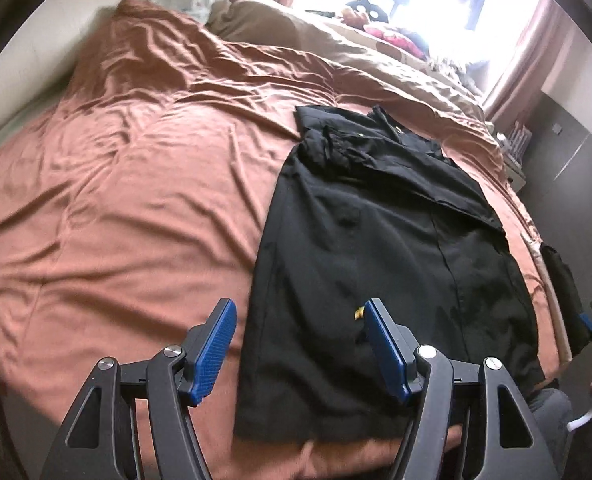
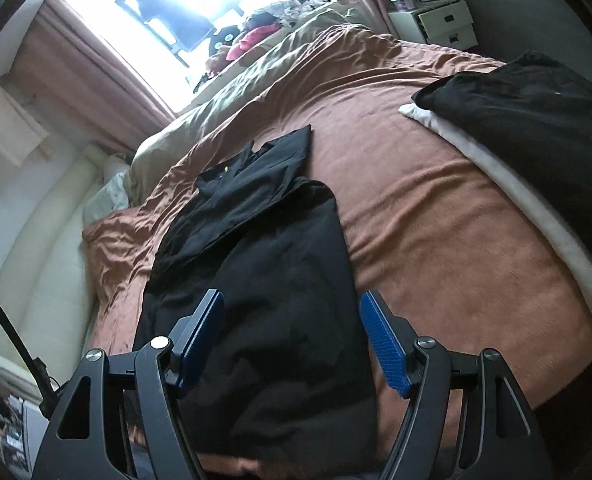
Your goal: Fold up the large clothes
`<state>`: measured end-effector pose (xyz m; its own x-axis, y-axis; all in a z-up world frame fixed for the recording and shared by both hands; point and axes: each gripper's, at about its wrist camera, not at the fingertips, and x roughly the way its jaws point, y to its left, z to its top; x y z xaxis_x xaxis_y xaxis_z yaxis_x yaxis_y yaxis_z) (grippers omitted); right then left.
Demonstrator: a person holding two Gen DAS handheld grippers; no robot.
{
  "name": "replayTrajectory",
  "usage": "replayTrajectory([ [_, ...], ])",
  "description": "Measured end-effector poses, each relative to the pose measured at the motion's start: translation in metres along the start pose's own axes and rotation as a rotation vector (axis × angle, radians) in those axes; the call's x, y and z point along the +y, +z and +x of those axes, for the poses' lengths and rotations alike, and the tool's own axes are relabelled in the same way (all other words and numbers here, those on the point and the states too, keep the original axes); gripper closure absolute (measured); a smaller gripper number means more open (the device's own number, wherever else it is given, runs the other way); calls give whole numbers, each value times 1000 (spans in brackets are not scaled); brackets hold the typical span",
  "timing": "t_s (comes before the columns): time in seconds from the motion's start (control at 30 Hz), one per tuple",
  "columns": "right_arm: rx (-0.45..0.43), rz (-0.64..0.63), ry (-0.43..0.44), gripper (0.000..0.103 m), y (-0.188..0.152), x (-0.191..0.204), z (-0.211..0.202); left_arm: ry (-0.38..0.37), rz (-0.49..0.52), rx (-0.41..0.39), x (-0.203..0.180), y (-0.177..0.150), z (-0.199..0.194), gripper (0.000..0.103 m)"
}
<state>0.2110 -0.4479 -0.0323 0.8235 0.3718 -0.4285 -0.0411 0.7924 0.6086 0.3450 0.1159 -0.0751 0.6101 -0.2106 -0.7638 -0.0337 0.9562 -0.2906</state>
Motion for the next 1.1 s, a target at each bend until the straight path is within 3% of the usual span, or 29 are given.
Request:
replayTrajectory([
  [0.23,35,-32,-12,34,-20,-20,-25,-6,-61,-16,13,-50,-29,35],
  [0.5,75,10,17,34,-71,-57,-28,10,-100,15,26,-96,-40,35],
  [0.7,107,54,43,34,-99,-78,-9,-29,-94,19,31,-104,-33,35],
  [0.93,118,80,70,34,-100,-82,24,-101,-152,25,46,-103,5,35],
  [1.1,127,136,103,34,-103,-89,44,-110,-156,39,50,-91,31,35],
])
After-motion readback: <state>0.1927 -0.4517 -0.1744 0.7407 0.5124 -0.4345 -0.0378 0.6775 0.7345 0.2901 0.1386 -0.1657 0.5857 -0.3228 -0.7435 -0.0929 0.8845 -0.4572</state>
